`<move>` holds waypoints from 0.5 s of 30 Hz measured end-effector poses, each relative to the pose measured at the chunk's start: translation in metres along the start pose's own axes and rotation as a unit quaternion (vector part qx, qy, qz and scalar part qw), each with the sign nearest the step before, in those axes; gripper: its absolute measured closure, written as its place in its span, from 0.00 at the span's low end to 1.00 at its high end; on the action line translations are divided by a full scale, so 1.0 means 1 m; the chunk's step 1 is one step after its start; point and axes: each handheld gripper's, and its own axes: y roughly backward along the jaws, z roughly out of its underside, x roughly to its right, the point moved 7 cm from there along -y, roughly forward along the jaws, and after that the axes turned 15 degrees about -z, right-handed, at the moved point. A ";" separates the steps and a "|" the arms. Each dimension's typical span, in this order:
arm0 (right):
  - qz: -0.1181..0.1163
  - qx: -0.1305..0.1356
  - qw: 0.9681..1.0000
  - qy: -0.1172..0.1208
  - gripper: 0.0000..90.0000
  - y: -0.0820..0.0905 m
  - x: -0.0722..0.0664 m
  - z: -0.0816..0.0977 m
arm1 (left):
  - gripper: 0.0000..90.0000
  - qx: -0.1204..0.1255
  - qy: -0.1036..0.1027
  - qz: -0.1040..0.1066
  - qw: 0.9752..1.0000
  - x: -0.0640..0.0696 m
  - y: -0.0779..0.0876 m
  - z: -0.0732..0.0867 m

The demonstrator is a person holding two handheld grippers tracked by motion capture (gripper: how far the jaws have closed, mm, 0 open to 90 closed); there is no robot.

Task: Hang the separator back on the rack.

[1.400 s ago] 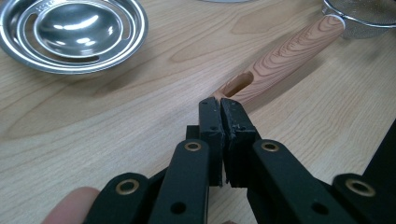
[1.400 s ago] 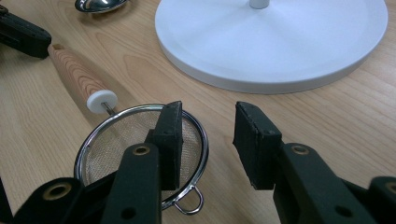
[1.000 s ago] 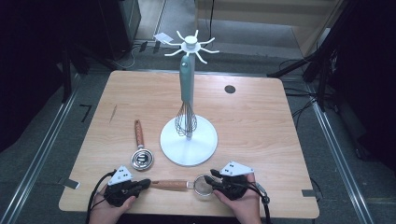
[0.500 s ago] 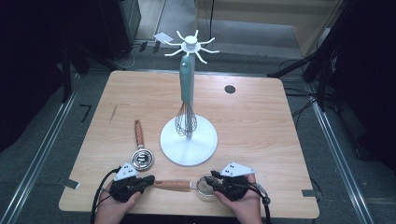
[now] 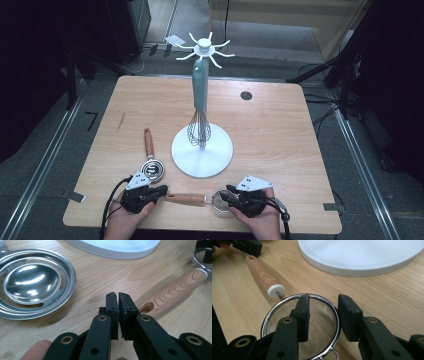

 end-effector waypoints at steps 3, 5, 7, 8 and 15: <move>-0.001 -0.001 1.000 0.002 0.71 0.001 0.000 -0.001 | 0.96 0.000 0.000 -0.001 1.000 0.000 0.000 0.000; -0.001 0.001 1.000 0.001 0.70 0.001 0.000 -0.001 | 0.96 0.002 0.000 0.000 1.000 0.000 0.000 0.000; -0.001 0.005 1.000 0.004 0.69 0.003 0.000 -0.003 | 0.94 0.007 -0.001 0.002 1.000 0.000 0.002 -0.001; 0.000 0.008 1.000 0.003 0.68 0.005 0.002 -0.004 | 0.90 0.011 -0.002 0.001 1.000 -0.001 0.004 -0.001; 0.001 0.017 1.000 0.006 0.65 0.013 0.006 -0.010 | 0.77 0.050 0.014 -0.003 0.999 -0.016 0.022 -0.003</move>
